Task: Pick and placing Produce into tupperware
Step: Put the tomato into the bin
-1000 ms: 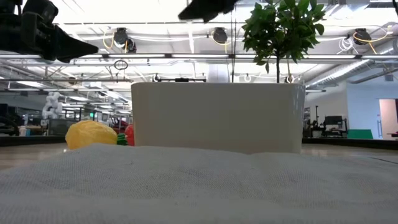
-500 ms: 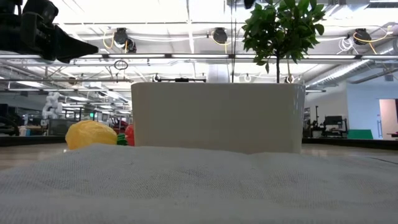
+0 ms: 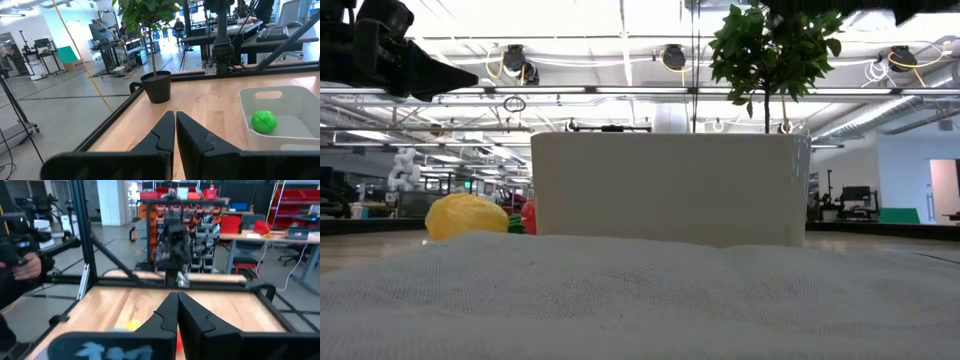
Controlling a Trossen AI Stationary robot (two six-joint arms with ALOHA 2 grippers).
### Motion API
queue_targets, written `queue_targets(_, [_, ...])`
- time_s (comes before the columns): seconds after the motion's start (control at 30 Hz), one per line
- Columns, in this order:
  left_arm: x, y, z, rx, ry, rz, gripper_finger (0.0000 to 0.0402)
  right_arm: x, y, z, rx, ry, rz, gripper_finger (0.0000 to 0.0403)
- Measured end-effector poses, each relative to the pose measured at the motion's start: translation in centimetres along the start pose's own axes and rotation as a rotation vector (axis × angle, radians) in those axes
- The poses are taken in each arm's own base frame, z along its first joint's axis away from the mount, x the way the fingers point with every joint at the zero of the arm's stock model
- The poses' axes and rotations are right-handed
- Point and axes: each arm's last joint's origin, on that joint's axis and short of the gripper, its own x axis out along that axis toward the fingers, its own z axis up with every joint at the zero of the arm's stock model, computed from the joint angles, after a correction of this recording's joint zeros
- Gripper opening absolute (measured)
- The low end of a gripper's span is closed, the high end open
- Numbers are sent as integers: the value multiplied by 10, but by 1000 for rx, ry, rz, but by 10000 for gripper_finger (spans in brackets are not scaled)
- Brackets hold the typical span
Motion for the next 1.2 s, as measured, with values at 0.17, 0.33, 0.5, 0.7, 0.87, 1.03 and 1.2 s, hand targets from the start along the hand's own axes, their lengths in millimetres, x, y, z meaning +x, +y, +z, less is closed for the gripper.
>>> queue_targets(0.17, [0, 0, 0, 8, 0, 0, 21, -13, 2, -30, 27, 30, -38, 0])
queue_targets(0.33, [0, 0, 0, 30, 0, 0, 21, -22, 1, -47, 53, 69, -137, 0])
queue_targets(0.5, [0, 0, 0, 26, 0, 1, 21, -31, 2, -58, 103, 49, -220, 0])
queue_targets(0.7, [0, 0, 0, 26, 1, 1, 21, -37, 2, -84, 95, 57, -287, 0])
queue_targets(0.87, [0, 0, 0, 27, 0, 1, 21, -38, 2, -94, 65, -7, -283, 0])
queue_targets(1.03, [0, 0, 0, 5, 1, 0, 21, -39, 2, -96, 38, -50, -281, 0])
queue_targets(1.2, [0, 0, 0, -2, -1, -7, 21, -39, 3, -97, 35, -48, -280, 0])
